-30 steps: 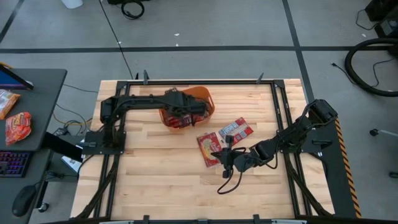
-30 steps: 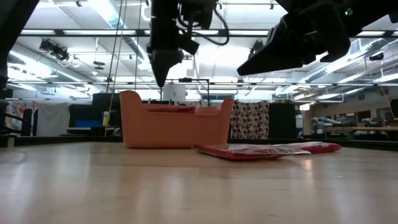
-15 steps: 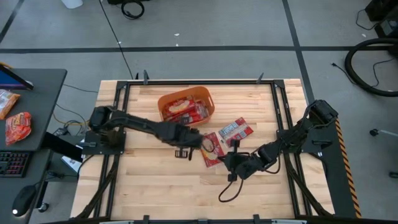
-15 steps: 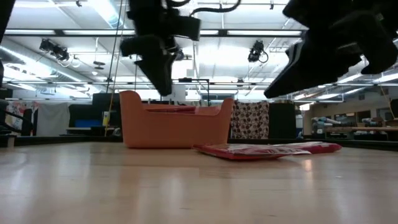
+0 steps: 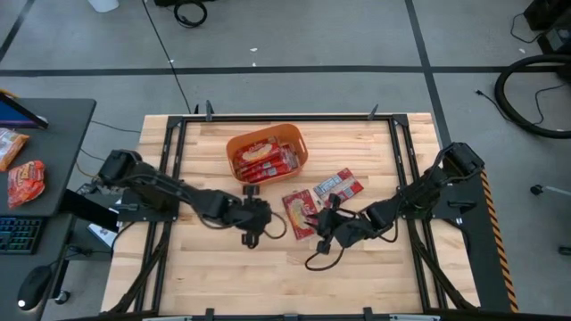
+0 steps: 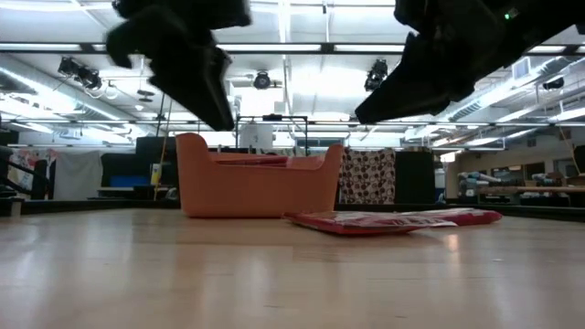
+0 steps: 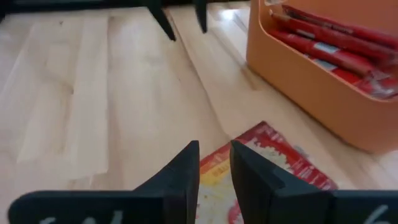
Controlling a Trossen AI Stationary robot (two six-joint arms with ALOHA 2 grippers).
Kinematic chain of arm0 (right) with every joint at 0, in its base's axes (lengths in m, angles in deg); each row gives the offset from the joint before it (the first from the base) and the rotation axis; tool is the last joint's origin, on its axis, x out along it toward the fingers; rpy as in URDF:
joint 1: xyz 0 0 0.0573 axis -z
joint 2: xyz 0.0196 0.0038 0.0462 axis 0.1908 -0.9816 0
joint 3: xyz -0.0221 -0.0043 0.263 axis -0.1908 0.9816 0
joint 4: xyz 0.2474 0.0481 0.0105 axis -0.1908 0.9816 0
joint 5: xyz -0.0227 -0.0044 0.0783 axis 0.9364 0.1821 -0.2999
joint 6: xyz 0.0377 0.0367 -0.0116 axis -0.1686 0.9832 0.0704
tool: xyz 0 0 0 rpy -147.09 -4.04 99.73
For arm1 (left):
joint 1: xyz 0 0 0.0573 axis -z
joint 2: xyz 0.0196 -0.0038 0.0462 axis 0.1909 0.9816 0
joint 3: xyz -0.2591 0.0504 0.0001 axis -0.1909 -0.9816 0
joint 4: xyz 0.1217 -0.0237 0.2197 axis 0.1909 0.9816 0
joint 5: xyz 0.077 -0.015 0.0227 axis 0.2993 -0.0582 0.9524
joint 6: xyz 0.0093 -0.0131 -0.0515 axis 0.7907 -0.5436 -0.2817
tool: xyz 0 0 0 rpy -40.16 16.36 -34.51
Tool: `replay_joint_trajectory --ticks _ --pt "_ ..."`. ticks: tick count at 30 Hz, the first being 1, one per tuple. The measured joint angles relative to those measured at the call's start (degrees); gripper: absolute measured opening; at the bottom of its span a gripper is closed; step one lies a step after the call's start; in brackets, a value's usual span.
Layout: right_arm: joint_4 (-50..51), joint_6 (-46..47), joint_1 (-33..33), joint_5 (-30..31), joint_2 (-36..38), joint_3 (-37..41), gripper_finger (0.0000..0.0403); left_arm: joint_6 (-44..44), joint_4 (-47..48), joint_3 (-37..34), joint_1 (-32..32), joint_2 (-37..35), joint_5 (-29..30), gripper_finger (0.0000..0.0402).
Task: Sort popcorn bags into baskets
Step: Put the popcorn bag into the orange bin
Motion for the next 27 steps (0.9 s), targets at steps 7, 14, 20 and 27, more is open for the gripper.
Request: replay_joint_trajectory --ticks 7,14,20,27 --pt "0.42 3.70 -0.92 1.69 0.00 -0.65 0.0095 1.86 -8.69 -9.57 3.23 -5.67 1.69 0.0150" --pt "9.65 3.26 0.71 1.18 -0.98 -8.58 0.0094 2.13 -15.08 -18.72 3.59 -14.43 3.43 0.0150" --pt "17.53 3.17 2.75 0.81 -6.34 -16.62 0.0094 1.79 -18.82 -25.51 4.11 -22.71 4.24 0.0150" --pt "23.21 3.13 4.43 0.64 -13.14 -24.81 0.0102 1.39 -21.78 -31.13 7.03 -31.00 4.21 0.0150"
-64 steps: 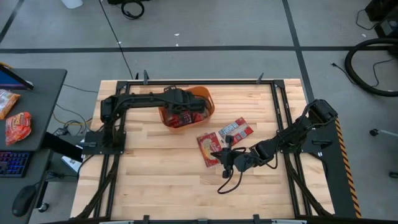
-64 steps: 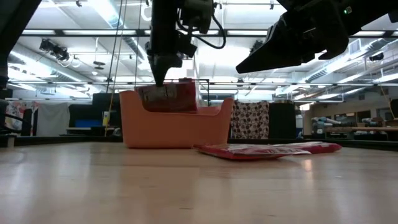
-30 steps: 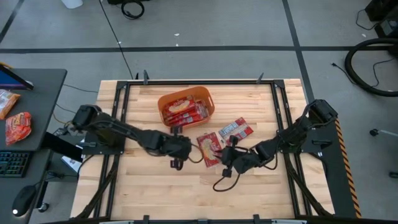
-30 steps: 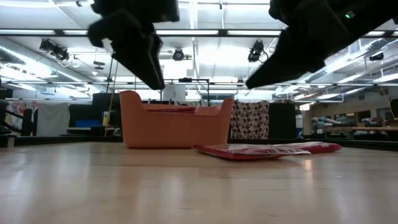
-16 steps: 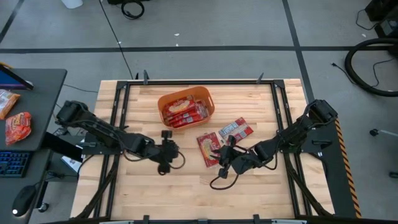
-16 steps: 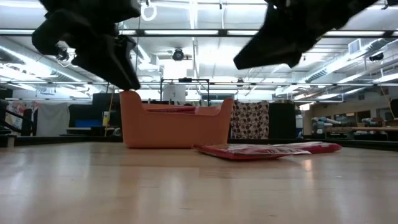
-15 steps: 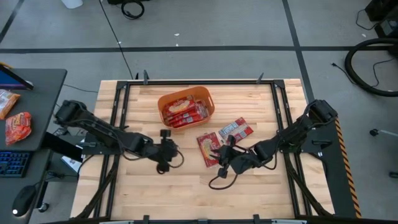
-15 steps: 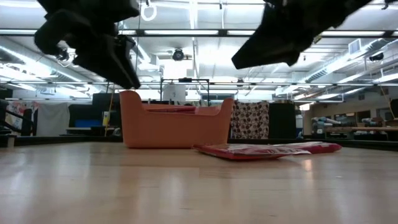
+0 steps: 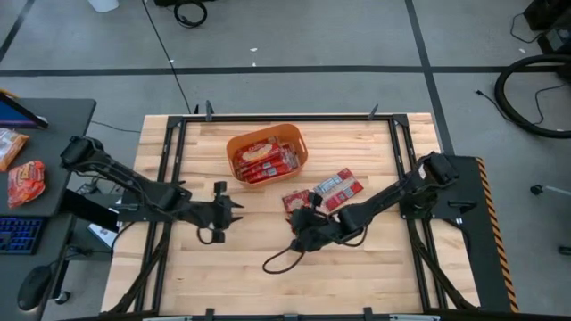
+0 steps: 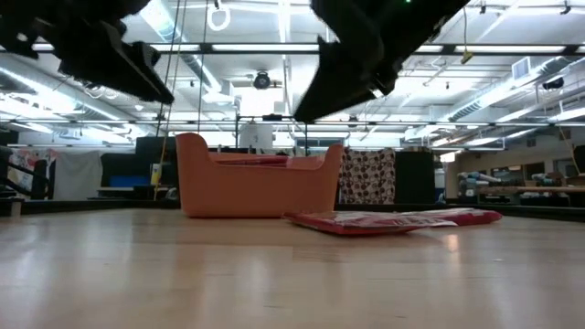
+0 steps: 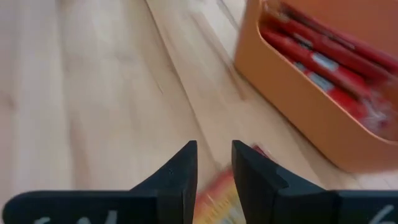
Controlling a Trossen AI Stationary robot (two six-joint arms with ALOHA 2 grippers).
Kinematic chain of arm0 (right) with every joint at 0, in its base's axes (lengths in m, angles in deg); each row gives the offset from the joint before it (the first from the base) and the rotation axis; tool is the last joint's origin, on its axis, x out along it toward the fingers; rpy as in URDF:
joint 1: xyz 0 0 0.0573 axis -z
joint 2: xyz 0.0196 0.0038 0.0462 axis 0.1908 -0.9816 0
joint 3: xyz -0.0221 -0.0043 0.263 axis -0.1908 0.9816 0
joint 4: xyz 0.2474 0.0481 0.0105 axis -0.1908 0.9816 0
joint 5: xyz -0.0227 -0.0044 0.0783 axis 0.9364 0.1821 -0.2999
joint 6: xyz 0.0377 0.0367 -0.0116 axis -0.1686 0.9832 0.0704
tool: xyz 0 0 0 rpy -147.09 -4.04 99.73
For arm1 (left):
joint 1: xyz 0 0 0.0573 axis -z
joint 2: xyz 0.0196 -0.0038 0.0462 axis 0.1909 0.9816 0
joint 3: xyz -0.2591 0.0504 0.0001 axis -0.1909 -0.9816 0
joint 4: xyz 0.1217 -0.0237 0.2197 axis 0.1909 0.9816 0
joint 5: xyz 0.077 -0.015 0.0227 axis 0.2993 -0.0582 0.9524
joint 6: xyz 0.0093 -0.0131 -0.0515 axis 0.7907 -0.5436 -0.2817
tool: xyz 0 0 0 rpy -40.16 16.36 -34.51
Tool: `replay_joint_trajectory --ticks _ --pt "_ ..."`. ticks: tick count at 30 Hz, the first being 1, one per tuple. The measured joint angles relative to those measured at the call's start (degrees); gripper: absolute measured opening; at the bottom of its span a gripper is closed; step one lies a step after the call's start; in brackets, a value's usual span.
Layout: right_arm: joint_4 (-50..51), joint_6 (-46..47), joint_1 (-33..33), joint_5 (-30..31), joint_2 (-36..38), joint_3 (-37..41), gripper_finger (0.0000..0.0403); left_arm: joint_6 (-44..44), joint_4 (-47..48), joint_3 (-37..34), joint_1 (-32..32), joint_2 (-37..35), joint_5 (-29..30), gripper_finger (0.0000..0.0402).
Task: Sort popcorn bags into baskets
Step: Put the popcorn bag into the orange bin
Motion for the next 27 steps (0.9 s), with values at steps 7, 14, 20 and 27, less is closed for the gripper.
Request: replay_joint_trajectory --ticks 7,14,20,27 --pt "5.54 0.49 2.04 -3.06 -5.73 -6.95 0.0142 -0.02 -7.24 -7.09 1.78 -7.99 0.06 0.0150" --pt "10.77 2.12 4.06 -3.81 -9.21 -9.31 0.0195 -3.07 -15.54 -12.16 1.55 -11.56 0.60 0.0150" --pt "10.41 2.16 5.74 -4.34 -10.78 -9.32 0.0211 -6.34 -17.32 -12.59 1.14 -11.36 2.02 0.0151" --pt "9.85 3.97 5.62 -4.47 -12.40 -9.29 0.0209 -6.94 -16.52 -12.61 1.22 -10.39 1.57 0.0151"
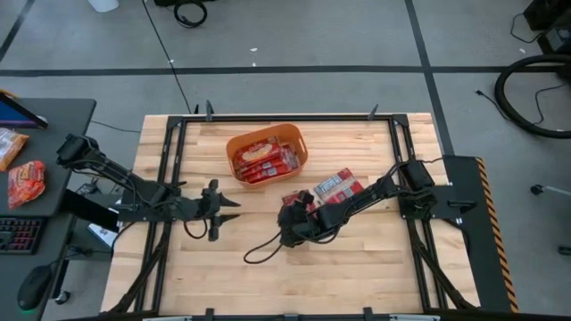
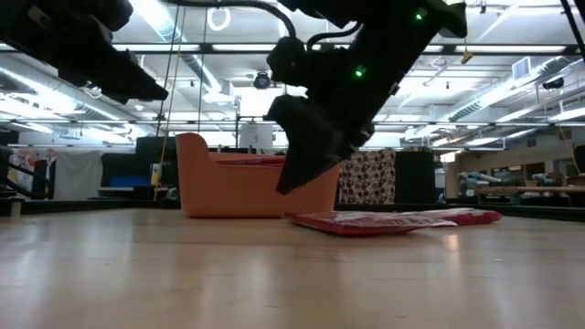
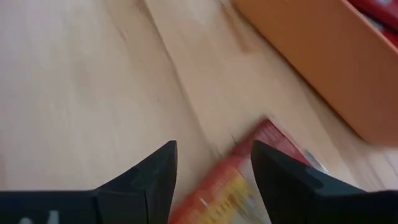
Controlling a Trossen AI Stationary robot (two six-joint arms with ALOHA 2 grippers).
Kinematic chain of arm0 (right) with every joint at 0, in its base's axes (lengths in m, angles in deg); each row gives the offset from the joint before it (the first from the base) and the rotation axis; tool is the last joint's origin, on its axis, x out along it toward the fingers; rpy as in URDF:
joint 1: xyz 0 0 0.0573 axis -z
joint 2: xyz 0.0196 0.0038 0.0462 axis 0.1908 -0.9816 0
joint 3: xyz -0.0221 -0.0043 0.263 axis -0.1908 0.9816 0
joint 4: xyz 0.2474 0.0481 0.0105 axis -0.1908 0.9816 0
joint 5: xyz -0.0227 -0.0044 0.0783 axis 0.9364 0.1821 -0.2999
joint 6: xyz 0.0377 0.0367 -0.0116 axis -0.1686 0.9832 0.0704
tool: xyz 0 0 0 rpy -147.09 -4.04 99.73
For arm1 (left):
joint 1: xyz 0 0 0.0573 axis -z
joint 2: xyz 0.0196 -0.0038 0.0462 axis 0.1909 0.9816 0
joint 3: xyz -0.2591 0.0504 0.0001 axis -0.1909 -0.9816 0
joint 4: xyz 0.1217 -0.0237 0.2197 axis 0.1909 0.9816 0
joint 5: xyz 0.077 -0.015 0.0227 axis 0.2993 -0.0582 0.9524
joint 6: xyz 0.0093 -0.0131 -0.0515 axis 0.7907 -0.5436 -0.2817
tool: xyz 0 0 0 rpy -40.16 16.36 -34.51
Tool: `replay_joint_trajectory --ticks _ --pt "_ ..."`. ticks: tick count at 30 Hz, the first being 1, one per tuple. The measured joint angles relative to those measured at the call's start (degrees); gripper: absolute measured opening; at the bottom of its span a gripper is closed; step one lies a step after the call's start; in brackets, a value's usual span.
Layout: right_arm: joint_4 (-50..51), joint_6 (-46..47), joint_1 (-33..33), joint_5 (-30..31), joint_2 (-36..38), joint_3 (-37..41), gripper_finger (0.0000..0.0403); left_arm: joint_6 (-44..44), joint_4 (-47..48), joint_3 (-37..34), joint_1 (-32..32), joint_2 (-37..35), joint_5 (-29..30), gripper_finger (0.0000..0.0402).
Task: Sort popcorn bags into baskets
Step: Put the popcorn bag into the orange bin
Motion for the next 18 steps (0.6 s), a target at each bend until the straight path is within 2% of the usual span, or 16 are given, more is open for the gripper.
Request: replay_joint_trajectory --ticks 18 --pt "3.19 8.15 -3.00 0.69 -0.77 0.04 0.0209 -1.03 -0.07 0.07 -0.15 0.39 0.13 0.0151"
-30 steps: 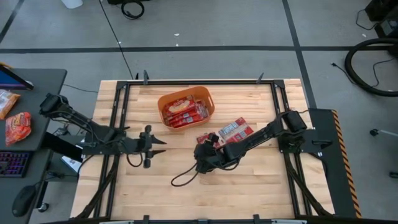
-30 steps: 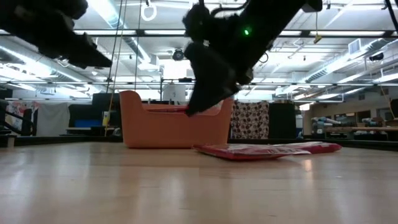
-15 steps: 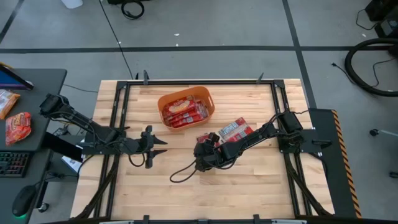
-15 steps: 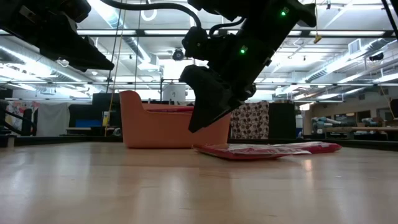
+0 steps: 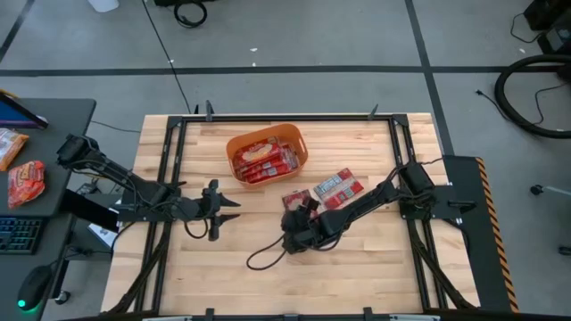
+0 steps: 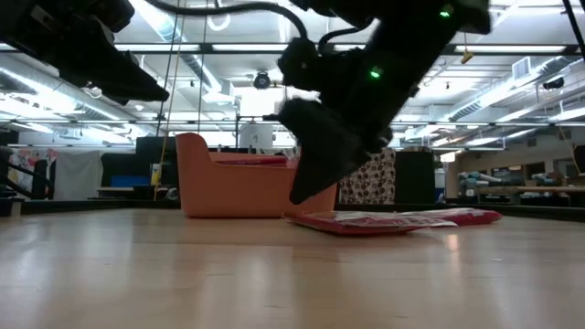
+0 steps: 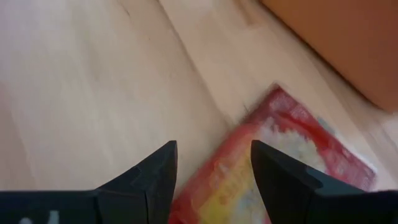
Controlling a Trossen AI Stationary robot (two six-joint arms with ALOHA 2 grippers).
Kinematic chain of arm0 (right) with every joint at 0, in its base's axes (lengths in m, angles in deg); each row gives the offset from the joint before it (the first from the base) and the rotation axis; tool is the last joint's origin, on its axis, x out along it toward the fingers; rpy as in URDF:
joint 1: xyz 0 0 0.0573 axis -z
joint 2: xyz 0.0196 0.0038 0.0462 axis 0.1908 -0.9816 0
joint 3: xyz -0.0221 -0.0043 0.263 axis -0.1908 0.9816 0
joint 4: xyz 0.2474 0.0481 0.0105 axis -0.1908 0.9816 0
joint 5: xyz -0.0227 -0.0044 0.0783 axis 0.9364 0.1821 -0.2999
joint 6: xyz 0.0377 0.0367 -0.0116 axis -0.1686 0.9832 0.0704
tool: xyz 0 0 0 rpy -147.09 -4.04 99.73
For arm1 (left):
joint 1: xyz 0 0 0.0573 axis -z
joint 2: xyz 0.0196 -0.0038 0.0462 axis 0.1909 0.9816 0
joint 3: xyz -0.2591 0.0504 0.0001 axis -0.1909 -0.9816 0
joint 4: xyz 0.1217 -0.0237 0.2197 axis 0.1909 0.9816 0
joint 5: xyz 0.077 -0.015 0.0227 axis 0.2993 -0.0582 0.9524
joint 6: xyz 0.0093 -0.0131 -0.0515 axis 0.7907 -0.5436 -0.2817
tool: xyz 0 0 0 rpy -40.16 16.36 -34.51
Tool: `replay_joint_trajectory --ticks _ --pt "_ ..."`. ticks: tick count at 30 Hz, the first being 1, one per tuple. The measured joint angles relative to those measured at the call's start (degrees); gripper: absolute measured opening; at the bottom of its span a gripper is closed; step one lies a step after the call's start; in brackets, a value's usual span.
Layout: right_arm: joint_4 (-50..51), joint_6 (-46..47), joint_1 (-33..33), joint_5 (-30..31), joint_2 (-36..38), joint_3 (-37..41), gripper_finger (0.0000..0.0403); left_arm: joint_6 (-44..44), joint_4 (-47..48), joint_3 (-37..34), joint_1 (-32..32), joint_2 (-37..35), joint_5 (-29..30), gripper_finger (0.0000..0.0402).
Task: Sort popcorn bags into baskets
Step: Put the popcorn bag into the orange bin
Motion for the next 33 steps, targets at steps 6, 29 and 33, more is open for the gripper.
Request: replay_joint_trajectory --ticks 6,29,33 --pt "2.60 0.57 -2.56 2.14 -3.22 0.09 0.0209 -0.79 0.00 0.00 0.00 0.00 0.13 0.0151" --pt "35.81 22.54 -10.12 0.59 -1.20 -2.43 0.0209 -0.64 0.63 0.00 0.00 0.02 0.48 0.0151" --pt "31.77 15.40 -10.86 4.22 -1.19 -3.02 0.0209 -0.66 0.63 0.01 0.00 0.02 0.55 0.0151"
